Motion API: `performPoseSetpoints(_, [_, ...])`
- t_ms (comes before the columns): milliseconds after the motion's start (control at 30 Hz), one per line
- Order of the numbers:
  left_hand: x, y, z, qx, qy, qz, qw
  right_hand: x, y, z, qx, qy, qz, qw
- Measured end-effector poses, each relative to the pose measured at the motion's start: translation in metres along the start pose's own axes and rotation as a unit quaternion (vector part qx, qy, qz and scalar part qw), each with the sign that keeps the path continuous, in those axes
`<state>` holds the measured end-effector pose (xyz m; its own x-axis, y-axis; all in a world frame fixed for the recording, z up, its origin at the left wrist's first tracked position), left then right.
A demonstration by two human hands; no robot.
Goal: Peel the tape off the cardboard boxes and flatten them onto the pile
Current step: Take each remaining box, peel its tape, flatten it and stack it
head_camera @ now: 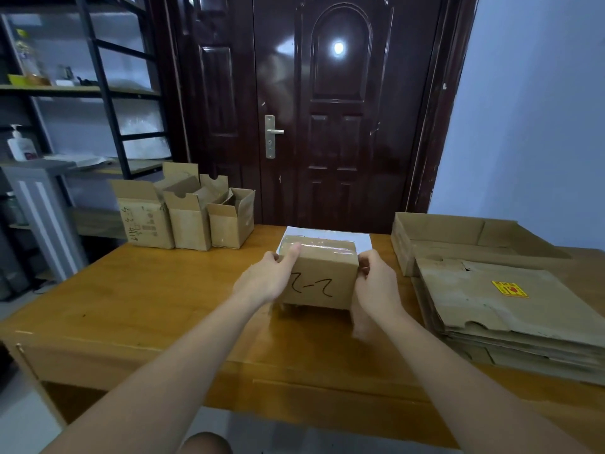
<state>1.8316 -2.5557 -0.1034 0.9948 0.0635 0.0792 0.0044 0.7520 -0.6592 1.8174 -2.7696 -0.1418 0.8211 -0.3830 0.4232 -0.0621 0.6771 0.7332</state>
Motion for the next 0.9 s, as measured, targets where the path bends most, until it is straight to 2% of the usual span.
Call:
performPoseSetpoints(133, [-0.007, 0.009, -0.002, 0.052, 0.028, -0.054, 0.997, 0.005, -0.005, 0.001, 0.011, 0.026, -0.029, 0.999])
performPoseSetpoints(200, [-0.007, 0.017, -0.006, 0.029, 0.051, -0.072, 0.996, 0.008, -0.005, 0.004, -0.01, 0.053, -0.04, 0.998])
performPoseSetpoints(267, [-0.008, 0.023, -0.011, -0.008, 0.053, -0.084, 0.995, 0.009, -0.007, 0.004, 0.046, 0.106, -0.106, 0.988])
performPoseSetpoints(333, [-0.009, 0.028, -0.016, -0.033, 0.028, -0.112, 0.993, 0.006, -0.011, 0.008, 0.176, 0.165, -0.208, 0.948])
performPoseSetpoints(400, [-0.01, 0.032, -0.019, -0.059, -0.018, -0.146, 0.987, 0.002, -0.02, 0.012, 0.301, 0.209, -0.277, 0.888])
performPoseSetpoints(467, [-0.011, 0.033, -0.018, -0.063, -0.063, -0.17, 0.981, 0.004, -0.03, 0.016, 0.384, 0.239, -0.295, 0.842])
performPoseSetpoints(500, [-0.011, 0.032, -0.018, -0.08, -0.06, -0.175, 0.98, 0.005, -0.032, 0.017, 0.397, 0.245, -0.295, 0.834])
performPoseSetpoints(567, [-0.015, 0.027, -0.018, -0.157, 0.015, -0.178, 0.971, 0.006, -0.033, 0.014, 0.381, 0.25, -0.304, 0.836])
performPoseSetpoints(633, [-0.022, 0.021, -0.019, -0.223, 0.108, -0.19, 0.95, 0.008, -0.031, 0.01, 0.352, 0.269, -0.298, 0.845])
performPoseSetpoints(700, [-0.03, 0.014, -0.017, -0.265, 0.169, -0.194, 0.929, 0.008, -0.026, 0.006, 0.347, 0.282, -0.279, 0.85])
performPoseSetpoints(900, [-0.037, 0.011, -0.015, -0.323, 0.165, -0.195, 0.911, 0.006, -0.024, 0.002, 0.347, 0.292, -0.294, 0.841])
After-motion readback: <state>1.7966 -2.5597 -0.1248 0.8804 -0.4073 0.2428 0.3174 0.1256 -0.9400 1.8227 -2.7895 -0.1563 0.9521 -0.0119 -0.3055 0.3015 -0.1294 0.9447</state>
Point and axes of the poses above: each hand's wrist, its own x-axis towards the middle knuckle, its own z-axis out of the back of the hand, y = z × x, the point moved 1 cm from there along x, towards the middle knuckle, and after that the axes turned 6 degrees about -y, right-handed, at the moved point
